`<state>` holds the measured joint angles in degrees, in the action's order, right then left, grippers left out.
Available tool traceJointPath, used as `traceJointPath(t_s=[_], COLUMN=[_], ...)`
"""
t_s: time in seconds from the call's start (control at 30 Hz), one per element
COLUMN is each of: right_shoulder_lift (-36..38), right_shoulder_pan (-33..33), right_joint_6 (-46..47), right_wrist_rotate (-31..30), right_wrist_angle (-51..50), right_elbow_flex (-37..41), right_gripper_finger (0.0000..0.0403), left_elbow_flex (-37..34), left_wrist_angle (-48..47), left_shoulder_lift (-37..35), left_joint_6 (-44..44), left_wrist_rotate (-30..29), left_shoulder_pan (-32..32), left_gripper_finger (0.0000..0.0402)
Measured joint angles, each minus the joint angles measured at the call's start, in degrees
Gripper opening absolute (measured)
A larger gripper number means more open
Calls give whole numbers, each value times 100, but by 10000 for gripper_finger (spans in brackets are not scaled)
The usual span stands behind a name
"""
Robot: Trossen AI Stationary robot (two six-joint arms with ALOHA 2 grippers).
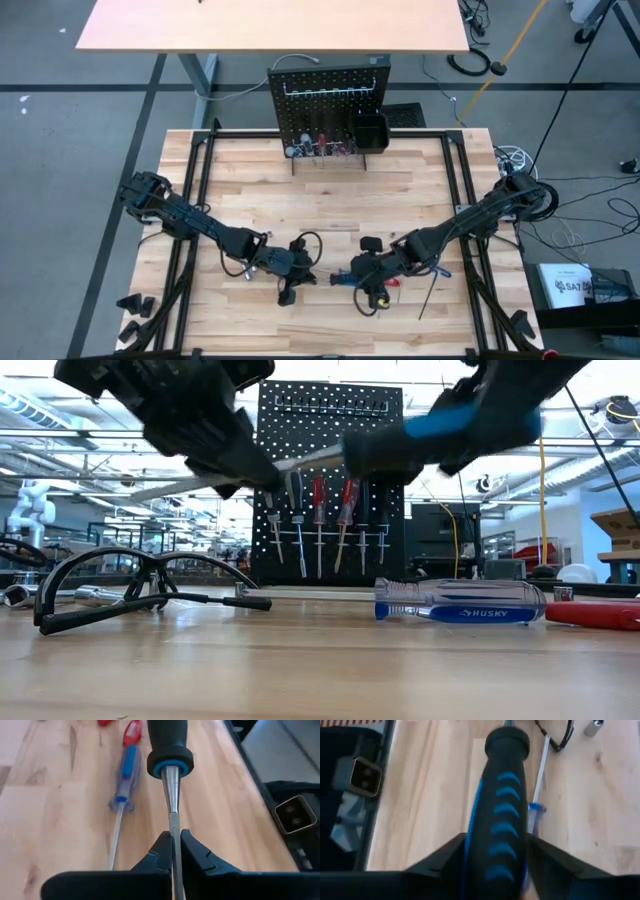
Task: Hang tools onto peg board
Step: Hang the black blue screwdriver on the peg board
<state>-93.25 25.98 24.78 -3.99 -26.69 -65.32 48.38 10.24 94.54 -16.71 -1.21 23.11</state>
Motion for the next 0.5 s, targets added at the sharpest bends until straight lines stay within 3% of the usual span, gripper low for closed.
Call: traceJointPath(t_s=[0.1, 0.2, 0.5], right_shoulder_lift=[415, 1015, 2534], right_shoulder_pan=[-37, -5, 788], right_joint_6=[8, 1, 154], right_wrist_rotate=[-40, -593, -2904], right_wrist_angle=[-187, -348, -1249], right_elbow_flex=[4, 4, 13], right_gripper_finger=[250, 290, 302], left_elbow_flex=[24, 164, 411], left_wrist_angle=[-23, -152, -845], left_shoulder_lift=[-14, -87, -945], left_joint_6=[60, 131, 888], left_wrist_rotate=[4, -108, -706], left_shoulder_pan=[25, 4, -20], left_gripper_finger=[11, 10, 9])
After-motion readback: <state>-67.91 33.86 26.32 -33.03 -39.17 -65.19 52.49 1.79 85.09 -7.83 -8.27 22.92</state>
